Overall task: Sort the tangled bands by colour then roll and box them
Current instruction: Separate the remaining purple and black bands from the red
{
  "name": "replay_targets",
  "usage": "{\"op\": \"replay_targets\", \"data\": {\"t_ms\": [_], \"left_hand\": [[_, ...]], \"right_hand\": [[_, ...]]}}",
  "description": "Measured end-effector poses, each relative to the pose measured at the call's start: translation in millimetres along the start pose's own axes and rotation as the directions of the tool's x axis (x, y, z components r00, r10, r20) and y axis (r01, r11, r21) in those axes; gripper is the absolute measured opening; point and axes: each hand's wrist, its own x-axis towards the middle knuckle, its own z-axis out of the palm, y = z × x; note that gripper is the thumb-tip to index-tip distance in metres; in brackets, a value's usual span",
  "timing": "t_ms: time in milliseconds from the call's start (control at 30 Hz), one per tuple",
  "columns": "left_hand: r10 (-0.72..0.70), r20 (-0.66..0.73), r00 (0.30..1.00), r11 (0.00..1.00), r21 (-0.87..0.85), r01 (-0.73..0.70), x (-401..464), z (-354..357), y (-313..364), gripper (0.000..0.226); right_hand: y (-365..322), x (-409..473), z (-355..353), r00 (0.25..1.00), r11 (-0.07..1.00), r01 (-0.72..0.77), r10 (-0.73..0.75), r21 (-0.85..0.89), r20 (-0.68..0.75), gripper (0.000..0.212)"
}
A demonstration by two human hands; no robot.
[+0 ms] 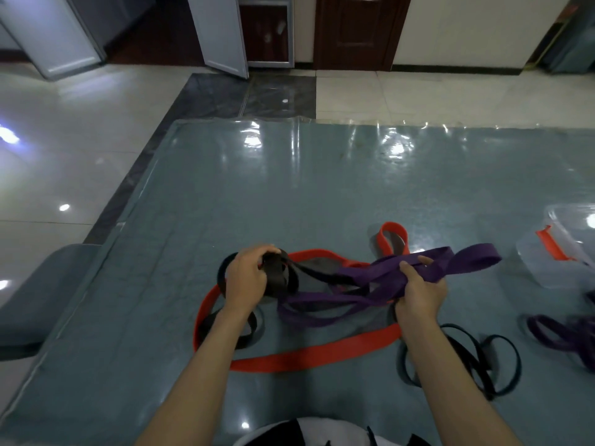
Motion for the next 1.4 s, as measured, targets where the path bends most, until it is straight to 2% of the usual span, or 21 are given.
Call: {"op": "replay_targets", "data": {"t_ms": [100, 233, 367, 500, 567, 600, 667, 733, 900, 1033, 1100, 1267, 1400], "left_hand": [[0.098, -0.037, 0.995, 0.988, 0.127, -0.092, 7, -19, 8, 0.05], [0.172, -0.104, 0.98, 0.962, 0.233, -0.144, 18, -42, 26, 0.045], [0.166, -0.166, 0.972, 0.965, 0.228, -0.126, 23, -62, 35, 0.036], [0.13, -0.123, 0.984, 0.966, 0.24, -0.097, 20, -72, 33, 0.039], [0.162, -0.015, 0.987, 0.946, 0.287, -0.151, 17, -75, 31, 0.042], [0.188, 0.088, 0.978, 0.933, 0.296, -0.205, 17, -76, 30, 0.044], [0.221, 0.322, 0.921, 0.915, 0.26, -0.31, 17, -78, 29, 0.048], [0.22, 0.437, 0.872, 0.915, 0.218, -0.34, 16, -78, 29, 0.049], [0.177, 0.316, 0.932, 0.965, 0.128, -0.227, 12, -86, 23, 0.033], [0.147, 0.26, 0.955, 0.976, 0.117, -0.182, 13, -100, 21, 0.024], [0.125, 0.265, 0.956, 0.981, 0.114, -0.16, 13, -108, 21, 0.02], [0.064, 0.378, 0.923, 0.984, 0.132, -0.123, 15, -119, 19, 0.022], [0.064, 0.387, 0.92, 0.991, 0.088, -0.106, 15, -124, 14, 0.018]], "right_hand": [[-1, -5, -3, 0.999, 0.999, 0.039, -0.039, -0.017, 0.015, 0.034], [-2, -10, -3, 0.992, 0.991, 0.12, -0.117, -0.054, 0.054, 0.032], [-1, -13, -2, 0.987, 0.987, 0.149, -0.145, -0.051, 0.07, 0.03], [2, -13, 0, 0.978, 0.977, 0.207, -0.206, -0.056, 0.026, 0.032], [5, -13, 3, 0.979, 0.978, 0.202, -0.202, -0.05, 0.009, 0.038], [7, -13, 5, 0.982, 0.98, 0.19, -0.19, -0.053, 0.01, 0.042], [11, -15, 8, 0.983, 0.979, 0.184, -0.183, -0.082, 0.017, 0.04], [13, -13, 12, 0.982, 0.975, 0.191, -0.189, -0.115, 0.027, 0.038], [12, -6, 22, 0.97, 0.956, 0.241, -0.233, -0.169, 0.064, 0.036], [5, 3, 33, 0.97, 0.952, 0.242, -0.242, -0.186, 0.026, 0.032], [3, 10, 39, 0.968, 0.949, 0.249, -0.253, -0.195, 0.005, 0.031], [1, 20, 52, 0.958, 0.925, 0.276, -0.286, -0.26, -0.001, 0.03], [2, 26, 63, 0.959, 0.921, 0.261, -0.282, -0.287, -0.032, 0.032]]}}
